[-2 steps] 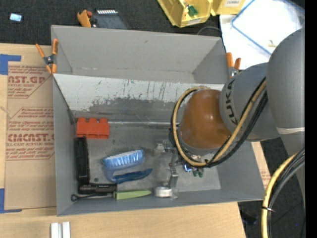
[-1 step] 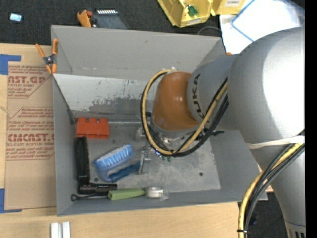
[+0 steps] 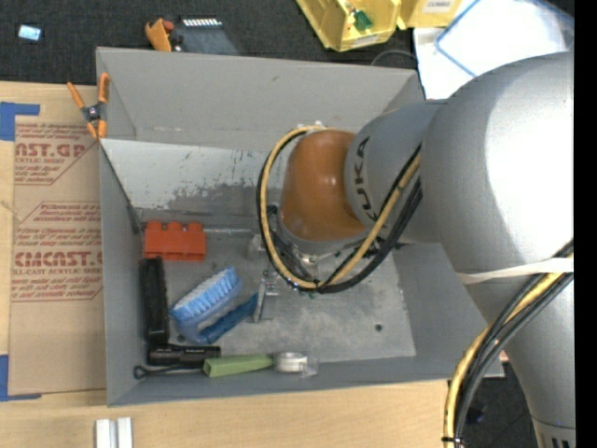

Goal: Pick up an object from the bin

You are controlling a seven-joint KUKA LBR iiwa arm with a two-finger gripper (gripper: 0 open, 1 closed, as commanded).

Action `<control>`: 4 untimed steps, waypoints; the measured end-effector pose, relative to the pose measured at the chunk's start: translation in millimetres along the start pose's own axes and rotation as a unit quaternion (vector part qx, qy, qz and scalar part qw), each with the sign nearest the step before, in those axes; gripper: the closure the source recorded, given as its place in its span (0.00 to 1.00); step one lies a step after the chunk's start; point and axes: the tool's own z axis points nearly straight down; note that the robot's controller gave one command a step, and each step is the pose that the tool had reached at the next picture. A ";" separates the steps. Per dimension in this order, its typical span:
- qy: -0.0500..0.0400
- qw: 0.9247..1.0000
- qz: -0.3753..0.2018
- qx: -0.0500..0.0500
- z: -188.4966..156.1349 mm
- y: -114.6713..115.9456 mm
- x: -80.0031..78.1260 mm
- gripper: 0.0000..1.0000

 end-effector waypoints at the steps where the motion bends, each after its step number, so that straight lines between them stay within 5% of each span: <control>1: -0.001 1.000 -0.028 -0.002 -31.1 36.1 -0.6 0.00; 2: 0.002 1.000 0.004 0.000 -3.7 28.7 31.7 0.00; 3: -0.002 0.998 -0.067 -0.001 -0.2 63.1 33.5 0.00; 4: -0.002 0.996 -0.084 -0.002 -0.7 56.7 41.4 0.00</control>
Offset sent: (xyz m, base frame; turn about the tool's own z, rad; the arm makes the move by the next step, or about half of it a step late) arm -0.0347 0.0301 -0.0012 0.0156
